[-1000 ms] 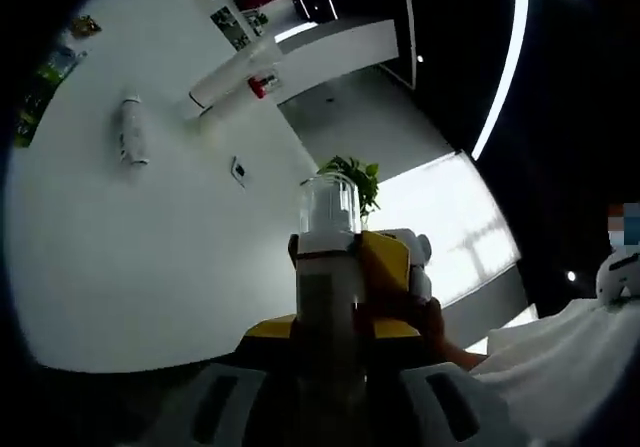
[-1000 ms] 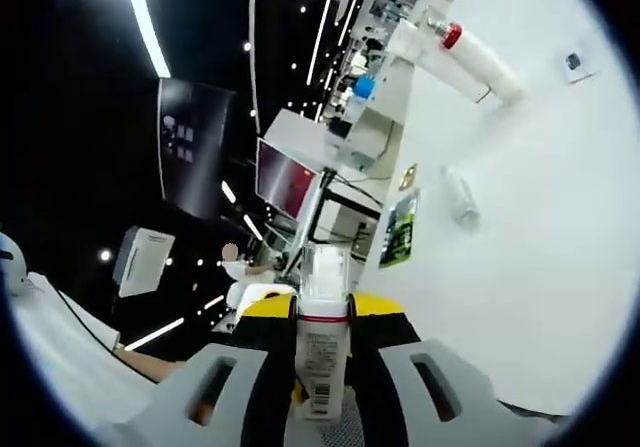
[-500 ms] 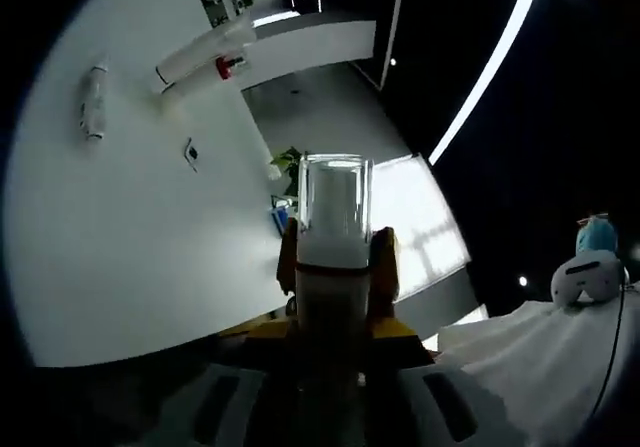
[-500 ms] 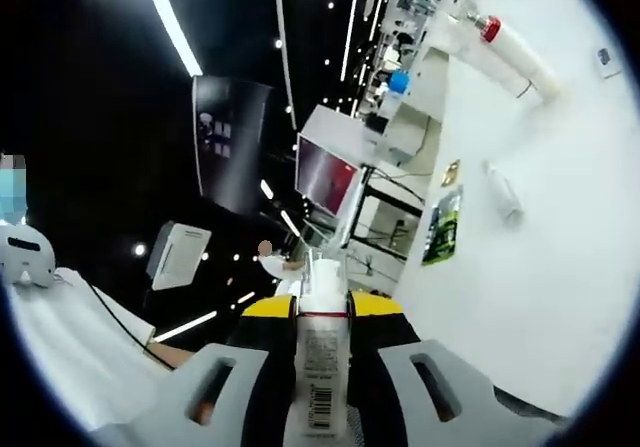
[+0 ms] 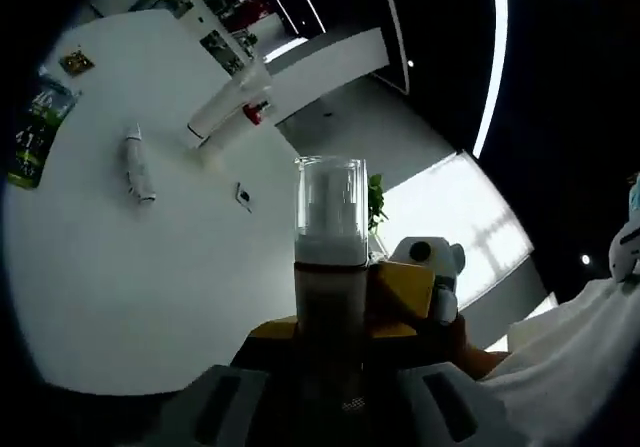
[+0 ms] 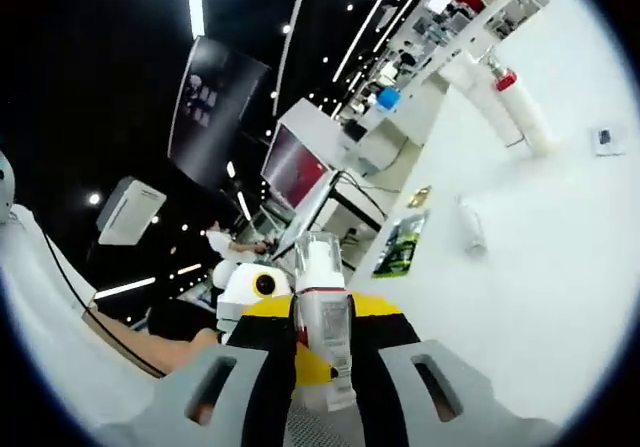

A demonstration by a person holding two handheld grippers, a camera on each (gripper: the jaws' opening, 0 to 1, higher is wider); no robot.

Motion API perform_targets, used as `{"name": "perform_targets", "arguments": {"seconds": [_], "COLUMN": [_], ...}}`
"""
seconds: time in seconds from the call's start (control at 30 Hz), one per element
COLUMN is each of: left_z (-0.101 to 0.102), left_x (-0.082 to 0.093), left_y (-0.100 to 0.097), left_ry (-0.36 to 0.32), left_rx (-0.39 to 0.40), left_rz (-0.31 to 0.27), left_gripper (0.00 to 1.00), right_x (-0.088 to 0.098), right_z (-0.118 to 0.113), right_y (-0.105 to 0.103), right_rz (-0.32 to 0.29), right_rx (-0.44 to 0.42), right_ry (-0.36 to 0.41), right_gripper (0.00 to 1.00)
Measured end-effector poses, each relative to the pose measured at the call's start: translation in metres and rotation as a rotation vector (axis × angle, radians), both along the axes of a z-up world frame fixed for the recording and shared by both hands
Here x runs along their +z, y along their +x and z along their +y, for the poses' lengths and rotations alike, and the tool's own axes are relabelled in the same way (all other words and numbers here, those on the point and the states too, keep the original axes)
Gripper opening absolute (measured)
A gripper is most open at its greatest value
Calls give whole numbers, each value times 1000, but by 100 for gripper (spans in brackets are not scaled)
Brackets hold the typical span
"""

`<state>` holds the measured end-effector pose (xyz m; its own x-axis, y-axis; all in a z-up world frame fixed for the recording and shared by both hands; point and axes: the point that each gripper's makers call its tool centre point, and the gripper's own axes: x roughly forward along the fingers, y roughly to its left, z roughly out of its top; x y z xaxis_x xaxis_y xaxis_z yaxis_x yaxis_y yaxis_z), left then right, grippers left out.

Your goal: Arrange the skincare products in the storage area until every visible bottle or jar stands upright without overlapping.

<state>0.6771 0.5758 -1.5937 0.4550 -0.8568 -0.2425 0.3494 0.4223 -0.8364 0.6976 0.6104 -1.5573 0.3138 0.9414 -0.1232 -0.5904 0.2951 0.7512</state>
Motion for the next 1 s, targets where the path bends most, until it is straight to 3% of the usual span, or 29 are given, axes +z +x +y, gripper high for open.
{"name": "perform_targets", "arguments": {"seconds": [0.2,0.4,0.57,0.77,1.0], "left_z": [-4,-4,3,3,5], "left_x": [-14,-23,-28,-28,-25], "left_y": [-4,-6,-4,-4,0], "left_ry": [176,273,353,357,320], "left_rx": [-28,-37,-27,-27,13], "left_rz": [-49,-63,-91,-101,-67], "left_gripper": [23,23,23,23,23], "right_x": [-12,-19,-21,-19,-14], "right_z": [1,-2,-1,-4,-3], "right_y": [-4,-5,-6,-6,-4], "right_rz": [-41,-14,-39,-70,-116], "right_rx": [21,29,31,27,15], "right_ry": [-96,-124,-159,-179,-185], "right_gripper": [21,20,20,19,16]}}
